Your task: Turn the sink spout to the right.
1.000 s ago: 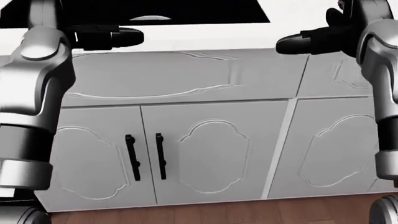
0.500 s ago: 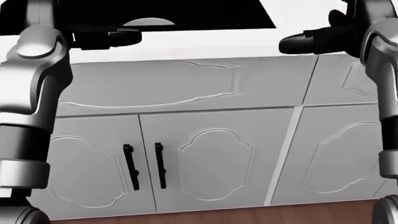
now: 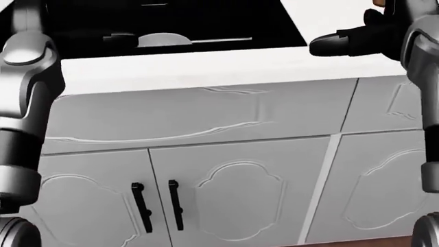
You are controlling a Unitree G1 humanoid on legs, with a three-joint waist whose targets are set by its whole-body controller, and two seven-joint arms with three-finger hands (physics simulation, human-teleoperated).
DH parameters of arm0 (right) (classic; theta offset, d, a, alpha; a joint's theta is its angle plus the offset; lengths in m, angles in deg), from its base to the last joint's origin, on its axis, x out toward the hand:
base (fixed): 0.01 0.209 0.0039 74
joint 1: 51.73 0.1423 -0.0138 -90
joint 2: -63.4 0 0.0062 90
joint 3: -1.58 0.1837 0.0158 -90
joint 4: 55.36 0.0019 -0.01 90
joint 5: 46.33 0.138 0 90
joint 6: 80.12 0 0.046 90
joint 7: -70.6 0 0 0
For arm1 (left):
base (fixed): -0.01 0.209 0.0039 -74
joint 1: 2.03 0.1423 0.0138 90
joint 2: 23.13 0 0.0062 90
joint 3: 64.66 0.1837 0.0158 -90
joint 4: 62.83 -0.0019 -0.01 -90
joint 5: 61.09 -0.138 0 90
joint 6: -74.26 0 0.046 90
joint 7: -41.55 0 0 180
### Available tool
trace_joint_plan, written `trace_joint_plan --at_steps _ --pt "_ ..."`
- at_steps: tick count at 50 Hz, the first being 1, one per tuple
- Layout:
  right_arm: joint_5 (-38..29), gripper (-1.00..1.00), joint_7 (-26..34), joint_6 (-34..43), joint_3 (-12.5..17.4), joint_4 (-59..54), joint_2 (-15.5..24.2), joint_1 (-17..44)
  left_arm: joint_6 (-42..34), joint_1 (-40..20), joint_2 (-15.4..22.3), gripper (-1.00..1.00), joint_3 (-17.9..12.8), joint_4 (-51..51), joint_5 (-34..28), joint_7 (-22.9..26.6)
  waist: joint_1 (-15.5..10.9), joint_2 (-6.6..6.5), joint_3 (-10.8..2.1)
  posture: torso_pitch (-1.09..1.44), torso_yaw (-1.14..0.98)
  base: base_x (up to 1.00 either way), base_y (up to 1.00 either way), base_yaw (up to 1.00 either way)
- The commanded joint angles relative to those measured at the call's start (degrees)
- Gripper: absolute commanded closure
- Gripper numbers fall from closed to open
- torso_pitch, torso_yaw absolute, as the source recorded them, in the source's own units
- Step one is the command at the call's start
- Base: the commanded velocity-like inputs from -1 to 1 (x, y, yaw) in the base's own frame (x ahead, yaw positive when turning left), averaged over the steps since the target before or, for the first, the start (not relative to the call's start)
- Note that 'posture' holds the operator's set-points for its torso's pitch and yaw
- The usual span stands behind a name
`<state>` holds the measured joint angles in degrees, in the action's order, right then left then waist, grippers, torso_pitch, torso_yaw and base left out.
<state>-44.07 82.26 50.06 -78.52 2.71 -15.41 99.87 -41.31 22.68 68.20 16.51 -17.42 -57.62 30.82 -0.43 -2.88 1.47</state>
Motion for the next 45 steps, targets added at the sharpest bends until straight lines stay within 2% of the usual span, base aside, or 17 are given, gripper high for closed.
trace_joint_plan --at_steps 1,5,8,9,11,18,21,22,23,24,31,33,35,36,37,38,45 --pt "-0.5 -1.0 -0.6 -2.1 1.0 2.5 1.3 3.3 3.4 -2.9 0.4 -1.0 0.5 2.2 0.1 0.2 0.4 0.37 -1.96 0.0 0.0 0.25 0.0 0.0" --pt "-0.8 -1.0 -0.4 -2.0 0.9 2.2 1.5 3.7 5.2 -3.4 1.4 -1.0 0.2 -0.5 0.2 0.4 -0.2 3.41 -1.2 0.0 0.0 0.25 0.0 0.0" --pt "-0.7 -1.0 -0.4 -1.8 1.1 2.7 1.6 3.2 6.1 -3.9 1.9 -1.0 0.1 -2.1 0.2 0.4 -0.8 8.28 -2.07 0.0 0.0 0.25 0.0 0.0" --pt "-0.7 -1.0 -0.4 -1.5 1.2 3.2 1.6 3.0 6.2 -4.0 2.0 -1.0 0.1 -2.3 0.3 0.4 -0.3 6.38 -1.67 0.0 0.0 0.26 0.0 0.0" --pt "-0.7 -1.0 -0.3 -1.4 1.2 3.3 1.7 3.0 6.5 -4.2 2.3 -1.0 0.0 -2.9 0.3 0.4 -0.4 7.41 -1.33 0.0 0.0 0.25 0.0 0.0" --pt "-0.7 -1.0 -0.3 -1.3 1.2 3.2 1.7 3.2 7.9 -5.7 3.6 -1.0 -0.3 -6.2 0.5 0.5 0.5 3.02 -0.79 0.0 0.0 0.26 0.0 0.0" --pt "-0.8 -1.0 -0.3 -2.1 1.1 2.0 1.5 3.6 9.1 -6.4 4.3 -1.0 -0.2 -8.0 0.1 0.5 1.2 -1.12 -1.65 0.0 0.0 0.25 0.0 0.0" --pt "-0.8 -1.0 -0.3 -2.1 1.1 1.9 1.5 3.6 9.8 -6.5 4.4 -1.0 -0.1 -8.8 -0.2 0.4 1.5 -2.97 -3.41 0.0 0.0 0.26 0.0 0.0" --pt "-0.8 -1.0 -0.4 -1.8 1.0 2.4 1.4 3.5 10.1 -6.9 4.7 -1.0 -0.3 -9.7 -0.2 0.5 0.8 -0.81 -1.59 0.0 0.0 0.25 0.0 0.0" --pt "-0.9 -1.0 -0.4 -1.6 1.0 2.6 1.5 3.5 10.3 -7.1 4.8 -1.0 -0.3 -10.1 -0.2 0.5 1.1 -1.72 -1.33 0.0 0.0 0.27 0.0 0.0" --pt "-1.1 -1.0 -0.2 -1.4 1.0 2.3 1.7 3.9 10.6 -7.9 5.4 -1.0 -0.5 -10.9 -0.5 0.6 0.0 2.31 -1.23 0.0 0.0 0.25 0.0 0.0" --pt "-1.1 -1.0 -0.2 -1.4 1.0 2.6 1.7 3.7 11.0 -7.9 5.6 -1.0 -0.5 -11.4 -0.6 0.5 -0.4 4.26 -1.16 0.0 0.0 0.25 0.0 0.0" --pt "-1.1 -1.0 -0.1 -1.4 1.0 2.3 1.7 3.8 11.1 -8.2 5.7 -1.0 -0.6 -11.9 -0.6 0.5 -0.7 7.66 -1.96 0.0 0.0 0.25 0.0 0.0" --pt "-1.2 -1.0 -0.1 -1.3 1.0 2.4 1.7 3.9 11.0 -8.3 5.8 -1.0 -0.6 -11.9 -0.6 0.5 -1.0 7.58 -2.63 0.0 0.0 0.27 0.0 0.0" --pt "-1.2 -1.0 0.0 -1.1 0.9 2.4 1.7 4.0 10.9 -8.3 5.9 -1.0 -0.7 -11.8 -0.6 0.5 -0.4 6.9 -1.64 0.0 0.0 0.25 0.0 0.0" --pt "-1.2 -1.0 0.0 -1.0 1.0 2.6 1.7 4.0 10.8 -8.4 6.1 -1.0 -0.7 -11.8 -0.6 0.6 -0.5 7.51 -1.31 0.0 0.0 0.25 0.0 0.0" --pt "-1.3 -1.0 0.2 -1.2 1.0 2.4 1.7 3.7 12.2 -8.5 6.9 -1.0 -1.0 -13.9 -0.6 0.7 0.4 3.48 -1.03 0.0 0.0 0.25 0.0 0.0"
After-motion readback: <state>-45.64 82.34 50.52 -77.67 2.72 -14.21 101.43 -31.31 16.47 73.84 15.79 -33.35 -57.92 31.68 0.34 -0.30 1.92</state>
